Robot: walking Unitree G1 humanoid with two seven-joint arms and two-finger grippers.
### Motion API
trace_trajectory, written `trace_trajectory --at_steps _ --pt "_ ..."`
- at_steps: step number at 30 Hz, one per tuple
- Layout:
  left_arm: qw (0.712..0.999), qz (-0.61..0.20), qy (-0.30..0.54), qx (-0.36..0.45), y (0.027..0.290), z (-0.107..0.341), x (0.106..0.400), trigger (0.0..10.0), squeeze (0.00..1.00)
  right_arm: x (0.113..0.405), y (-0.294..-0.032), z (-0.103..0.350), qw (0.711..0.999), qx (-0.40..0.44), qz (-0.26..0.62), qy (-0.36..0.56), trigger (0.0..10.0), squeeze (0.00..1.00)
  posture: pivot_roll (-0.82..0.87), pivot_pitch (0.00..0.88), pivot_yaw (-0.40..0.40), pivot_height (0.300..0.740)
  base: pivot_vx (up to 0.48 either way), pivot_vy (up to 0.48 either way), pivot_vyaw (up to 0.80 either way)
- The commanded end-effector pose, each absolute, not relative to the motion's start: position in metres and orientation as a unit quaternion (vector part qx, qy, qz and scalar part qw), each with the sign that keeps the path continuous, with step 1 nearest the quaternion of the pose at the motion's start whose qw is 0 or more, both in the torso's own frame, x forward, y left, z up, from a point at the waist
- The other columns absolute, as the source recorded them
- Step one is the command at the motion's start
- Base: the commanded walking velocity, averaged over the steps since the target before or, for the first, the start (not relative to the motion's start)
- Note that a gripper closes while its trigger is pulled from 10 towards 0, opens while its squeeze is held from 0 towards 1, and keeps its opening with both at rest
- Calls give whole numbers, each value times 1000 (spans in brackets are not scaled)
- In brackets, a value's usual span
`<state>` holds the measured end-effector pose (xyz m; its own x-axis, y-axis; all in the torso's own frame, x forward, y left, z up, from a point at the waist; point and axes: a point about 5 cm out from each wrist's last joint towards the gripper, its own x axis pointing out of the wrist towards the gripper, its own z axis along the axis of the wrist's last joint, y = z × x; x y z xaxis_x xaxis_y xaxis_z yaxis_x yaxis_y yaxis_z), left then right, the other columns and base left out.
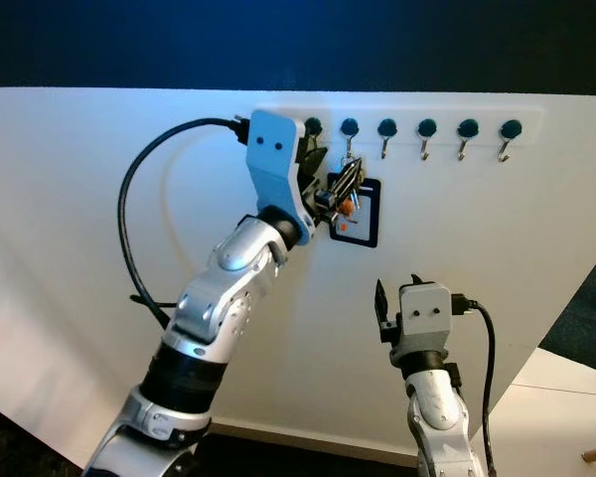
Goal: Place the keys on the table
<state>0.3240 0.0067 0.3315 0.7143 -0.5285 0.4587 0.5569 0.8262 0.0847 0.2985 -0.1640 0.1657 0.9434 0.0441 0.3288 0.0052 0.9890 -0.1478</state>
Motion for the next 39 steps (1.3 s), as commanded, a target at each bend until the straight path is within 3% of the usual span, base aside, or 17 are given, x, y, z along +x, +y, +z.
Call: trace_trajectory --at_steps 1,14,16,17,18,22,24,28,32,39 --pt "914 -320 -245 -52 -11 337 317 8745 0 298 -161 159 985 -72 15 -158 10000 0 -13 167 89 740 0 0 0" --pt "916 -323 -233 -44 -17 327 319 9020 0 296 -162 159 985 -72 11 -158 10000 0 -13 168 91 740 0 0 0" --pt "916 -323 -232 -43 -17 325 319 8039 0 296 -162 158 985 -72 11 -158 10000 0 -12 169 91 740 0 0 0" --pt "916 -324 -232 -43 -17 325 319 5961 0 296 -162 158 985 -71 12 -158 10000 0 -11 168 91 740 0 0 0" --pt "916 -324 -232 -43 -17 325 319 5961 0 296 -162 158 985 -71 12 -158 10000 0 -11 168 91 740 0 0 0" --pt "916 -324 -232 -41 -17 324 319 3804 0 296 -161 158 985 -71 12 -158 10000 0 -9 168 91 740 0 0 0" --pt "917 -323 -232 -41 -16 324 319 3804 0 296 -161 158 985 -71 12 -157 10000 0 -9 168 91 740 0 0 0" --pt "917 -323 -229 -40 -16 322 319 1294 0 296 -161 158 985 -71 11 -157 10000 0 -10 169 91 740 0 0 0" --pt "918 -322 -227 -37 -16 319 319 471 0 296 -161 159 985 -71 12 -158 10000 0 -10 169 90 740 0 0 0" --pt "920 -321 -222 -34 -14 314 319 275 0 297 -161 159 985 -71 12 -159 10000 0 -10 168 88 740 0 0 0"
